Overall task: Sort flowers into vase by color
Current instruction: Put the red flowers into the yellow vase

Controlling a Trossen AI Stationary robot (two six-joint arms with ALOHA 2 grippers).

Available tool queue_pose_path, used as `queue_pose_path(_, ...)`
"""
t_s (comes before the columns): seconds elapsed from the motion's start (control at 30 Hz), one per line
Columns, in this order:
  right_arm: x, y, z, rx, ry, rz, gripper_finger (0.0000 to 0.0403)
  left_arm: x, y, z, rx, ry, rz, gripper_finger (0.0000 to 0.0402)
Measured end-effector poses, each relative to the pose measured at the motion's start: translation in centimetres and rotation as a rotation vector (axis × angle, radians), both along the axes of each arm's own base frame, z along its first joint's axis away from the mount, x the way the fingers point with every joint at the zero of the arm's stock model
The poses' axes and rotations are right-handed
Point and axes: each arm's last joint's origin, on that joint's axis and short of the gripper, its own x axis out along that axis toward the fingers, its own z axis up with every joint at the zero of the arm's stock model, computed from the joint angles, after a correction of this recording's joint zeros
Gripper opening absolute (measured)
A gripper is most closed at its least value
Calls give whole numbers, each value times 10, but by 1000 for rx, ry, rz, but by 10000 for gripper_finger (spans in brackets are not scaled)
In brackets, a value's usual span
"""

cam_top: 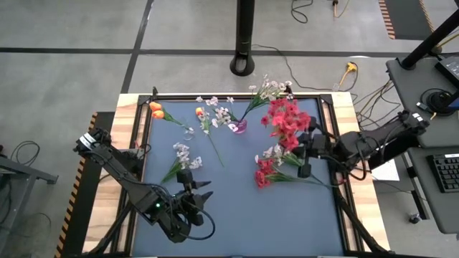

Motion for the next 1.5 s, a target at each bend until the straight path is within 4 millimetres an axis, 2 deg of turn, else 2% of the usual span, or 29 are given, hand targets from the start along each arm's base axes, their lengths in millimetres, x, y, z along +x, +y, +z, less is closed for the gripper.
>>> queue_pose_path(0.17,0,-9,-18,-31,-42,-33,17,0,0,0,-1,0,-1,152)
queue_pose_path(0.47,-27,-32,-51,32,-183,-134,17,1,1,0,-1,0,3,152)
queue_pose_path(0.6,-39,-43,-61,106,-202,-338,17,2,2,0,-1,0,8,152)
queue_pose_path(0.77,-49,-52,-65,164,-214,-615,18,5,7,0,-1,0,25,152)
queue_pose_path(1.07,-43,-70,-70,212,-237,-767,18,11,15,0,24,16,43,152)
queue_pose_path(1.5,-27,-97,-82,205,-210,-861,18,11,15,0,32,20,39,152)
